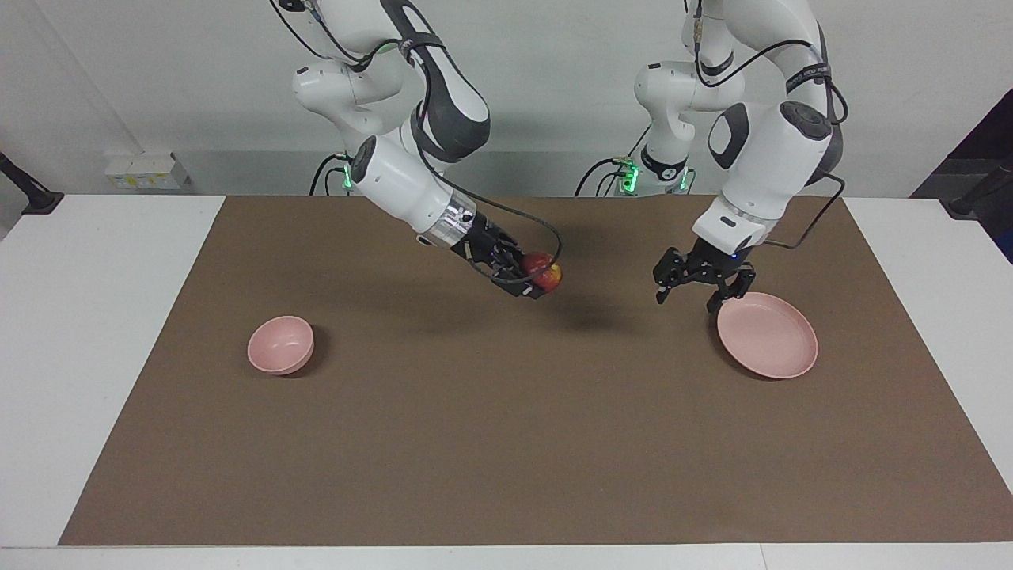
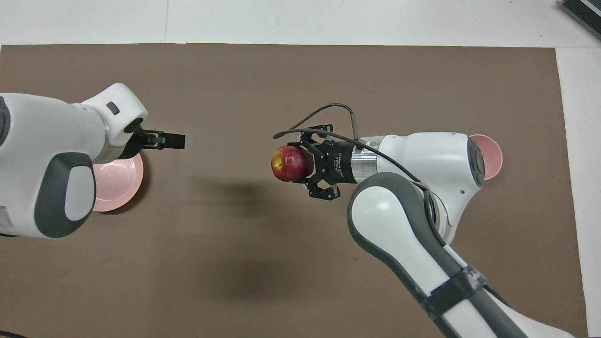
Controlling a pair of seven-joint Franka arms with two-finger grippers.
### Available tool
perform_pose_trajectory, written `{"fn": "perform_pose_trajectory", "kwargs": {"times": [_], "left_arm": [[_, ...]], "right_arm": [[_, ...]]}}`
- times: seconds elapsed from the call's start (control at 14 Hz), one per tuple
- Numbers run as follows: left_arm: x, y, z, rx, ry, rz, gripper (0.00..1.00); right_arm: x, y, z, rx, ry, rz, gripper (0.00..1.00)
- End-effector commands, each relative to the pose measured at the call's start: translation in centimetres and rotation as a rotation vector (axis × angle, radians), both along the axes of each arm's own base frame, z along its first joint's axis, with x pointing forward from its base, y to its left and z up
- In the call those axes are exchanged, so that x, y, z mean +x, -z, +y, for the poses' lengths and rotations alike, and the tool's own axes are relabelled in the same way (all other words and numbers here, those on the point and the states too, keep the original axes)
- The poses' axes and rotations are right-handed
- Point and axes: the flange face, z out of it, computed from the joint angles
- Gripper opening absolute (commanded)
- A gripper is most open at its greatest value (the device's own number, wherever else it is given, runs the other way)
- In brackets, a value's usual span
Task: Move apple from plate to bowl
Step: 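Open the left gripper and withdraw it while the right gripper pulls away, then carry the apple with the right gripper and lower it into the bowl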
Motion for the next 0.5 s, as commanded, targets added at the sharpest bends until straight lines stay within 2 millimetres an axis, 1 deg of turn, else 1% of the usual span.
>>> {"fn": "perform_pose_trajectory", "kwargs": {"times": [0.0,0.07,0.21,0.36,0.43], "left_arm": [[0.8,-4.2,2.7,0.081,0.022,0.01,1.0],[0.8,-5.4,3.4,0.089,0.033,0.023,1.0],[0.8,-8.5,4.9,0.098,0.053,0.033,1.0],[0.3,-11.2,6.3,0.108,0.071,0.06,1.0],[0.1,-12.5,7.0,0.118,0.086,0.062,1.0]], "right_arm": [[0.2,-1.1,-1.6,-0.098,-0.032,-0.042,0.0],[0.4,-1.4,-2.1,-0.13,-0.048,-0.057,0.0],[0.7,-1.8,-3.2,-0.204,-0.087,-0.083,0.0],[1.2,-2.3,-4.9,-0.296,-0.133,-0.107,0.0],[1.5,-2.3,-6.0,-0.338,-0.156,-0.107,0.0]]}}
